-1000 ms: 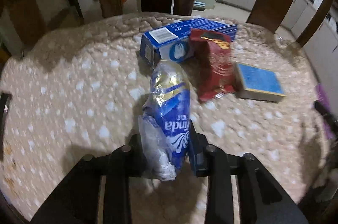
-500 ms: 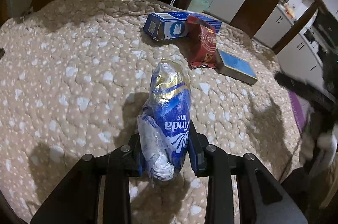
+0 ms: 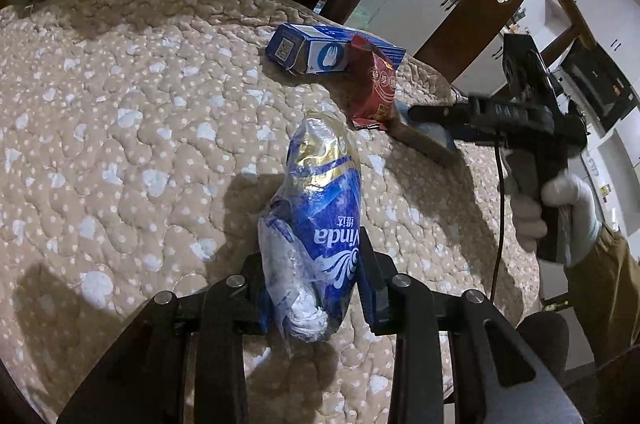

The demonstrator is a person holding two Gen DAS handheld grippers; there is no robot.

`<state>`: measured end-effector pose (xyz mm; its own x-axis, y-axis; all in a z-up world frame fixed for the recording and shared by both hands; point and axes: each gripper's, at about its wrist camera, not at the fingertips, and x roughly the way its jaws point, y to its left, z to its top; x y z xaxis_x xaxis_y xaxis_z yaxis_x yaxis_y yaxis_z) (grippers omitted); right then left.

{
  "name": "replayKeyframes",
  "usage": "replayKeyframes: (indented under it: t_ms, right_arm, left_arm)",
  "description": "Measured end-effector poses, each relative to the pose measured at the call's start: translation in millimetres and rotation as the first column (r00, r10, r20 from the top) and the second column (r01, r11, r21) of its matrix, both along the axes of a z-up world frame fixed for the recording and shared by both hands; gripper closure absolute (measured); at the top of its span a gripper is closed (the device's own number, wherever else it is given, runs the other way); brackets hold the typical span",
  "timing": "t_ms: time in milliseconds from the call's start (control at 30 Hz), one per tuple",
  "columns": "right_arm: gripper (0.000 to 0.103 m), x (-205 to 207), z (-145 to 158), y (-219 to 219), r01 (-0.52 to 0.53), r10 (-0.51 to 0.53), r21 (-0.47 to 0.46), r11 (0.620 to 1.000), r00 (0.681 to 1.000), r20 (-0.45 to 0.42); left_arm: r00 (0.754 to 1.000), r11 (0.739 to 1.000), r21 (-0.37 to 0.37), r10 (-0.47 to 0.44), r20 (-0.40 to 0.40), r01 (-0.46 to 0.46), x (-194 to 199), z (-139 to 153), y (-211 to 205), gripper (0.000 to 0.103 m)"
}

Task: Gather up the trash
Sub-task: 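Grasp the blue Vinda tissue bag with the left tool while the right tool grasps the blue card box, then carry the tissue bag and card box to the purple basket and release both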

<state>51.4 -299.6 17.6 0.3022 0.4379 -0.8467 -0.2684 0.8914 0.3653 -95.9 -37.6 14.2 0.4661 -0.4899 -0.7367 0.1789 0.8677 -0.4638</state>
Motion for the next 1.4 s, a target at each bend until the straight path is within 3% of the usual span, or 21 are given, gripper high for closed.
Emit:
replayKeyframes:
  t_ms: [300,367,433,533,567,600,867,1100,1167,1233,1400]
  right_arm:
    - [0.011,-32,-2,47,-0.025,0.053,-0.257,0.966,0.993,0.102]
    - [0.017,-41,-3,55,-0.014,0.053,-0.292,0.956,0.990,0.127]
    - [0.033,-50,1,56,0.000,0.042,-0.291,0.957,0.990,0.135]
    - [0.043,-71,9,51,0.000,0.042,-0.273,0.962,0.988,0.147]
    - [0.043,-79,12,50,0.001,0.042,-0.268,0.964,0.987,0.155]
    - [0.044,-86,14,45,0.004,0.039,-0.262,0.965,0.986,0.160]
    - [0.044,-145,22,-1,0.063,-0.028,-0.174,0.983,0.979,0.201]
    - [0.043,-178,14,-36,0.091,-0.048,-0.195,0.977,0.976,0.214]
    - [0.036,-179,10,-39,0.087,-0.043,-0.197,0.976,0.975,0.217]
    - [0.023,-179,7,-40,0.090,-0.044,-0.195,0.977,0.973,0.228]
    - [0.021,-172,3,-33,0.088,-0.045,-0.168,0.982,0.968,0.247]
  left_arm:
    - [1.000,0.999,-0.046,0.004,0.006,-0.004,-2,-2,4,0.066]
    - [1.000,0.999,-0.044,0.008,0.016,-0.007,-6,0,1,0.062]
    - [1.000,1.000,-0.029,0.006,0.029,-0.005,-8,2,-3,0.057]
    - [0.999,1.000,0.005,0.025,0.025,-0.025,-9,5,-13,0.057]
    - [0.999,0.999,0.017,0.036,0.020,-0.037,-10,6,-14,0.059]
    - [0.999,0.998,0.042,0.047,0.017,-0.048,-10,9,-15,0.070]
    - [0.996,0.991,0.107,0.078,0.044,-0.082,-28,31,-22,0.073]
    - [0.998,0.981,0.192,0.003,0.058,-0.014,-44,38,-59,0.073]
    - [0.999,0.977,0.215,-0.016,0.046,0.006,-44,33,-69,0.072]
    - [0.999,0.973,0.230,-0.025,0.023,0.019,-42,27,-77,0.072]
    - [0.999,0.959,0.280,-0.032,-0.012,0.035,-39,16,-87,0.072]
